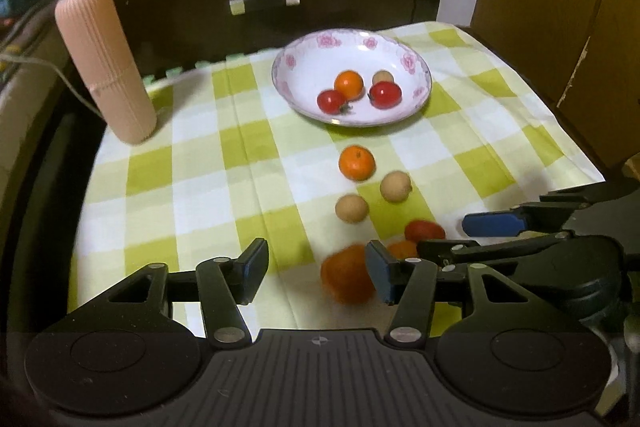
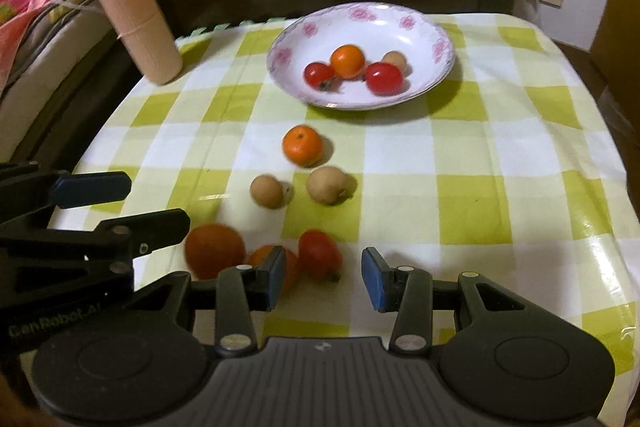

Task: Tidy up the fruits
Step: 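Move both open tools toward the large tomato and a cherry tomato, then grasp a red cherry tomato with the right tool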

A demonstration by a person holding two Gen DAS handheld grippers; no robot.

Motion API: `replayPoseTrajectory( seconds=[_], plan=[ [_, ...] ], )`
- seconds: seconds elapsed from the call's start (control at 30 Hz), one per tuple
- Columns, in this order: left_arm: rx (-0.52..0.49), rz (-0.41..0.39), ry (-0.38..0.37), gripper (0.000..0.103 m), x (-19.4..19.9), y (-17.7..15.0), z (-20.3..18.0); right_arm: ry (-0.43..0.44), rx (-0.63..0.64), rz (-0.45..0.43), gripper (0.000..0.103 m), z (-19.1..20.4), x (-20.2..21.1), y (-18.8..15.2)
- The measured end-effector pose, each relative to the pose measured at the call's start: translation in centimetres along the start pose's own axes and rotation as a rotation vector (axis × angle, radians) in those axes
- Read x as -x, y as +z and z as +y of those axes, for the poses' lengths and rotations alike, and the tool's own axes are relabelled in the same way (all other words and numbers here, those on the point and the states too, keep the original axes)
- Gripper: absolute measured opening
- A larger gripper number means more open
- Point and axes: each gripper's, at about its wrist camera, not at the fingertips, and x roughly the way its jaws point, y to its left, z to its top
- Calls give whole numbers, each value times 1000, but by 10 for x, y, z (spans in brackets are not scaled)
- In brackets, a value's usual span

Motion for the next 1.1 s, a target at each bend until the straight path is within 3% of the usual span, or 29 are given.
replayPoseTrajectory(
  seconds=[0.3,0.63,0.87,1.1],
  plan=[
    [-5,31,-21,73,0,-10,1,-4,59,18,40,4,-1,-6],
    [-26,67,-38,73,-11,-13,-1,-29,71,35,42,-5,-13,1],
    [-28,82,-48,73,-18,-13,-3,-18,42,41,49,-15,-14,6],
    [-25,90,-57,74,-21,-13,-1,-46,-22,21,50,-32,-8,11]
  ],
)
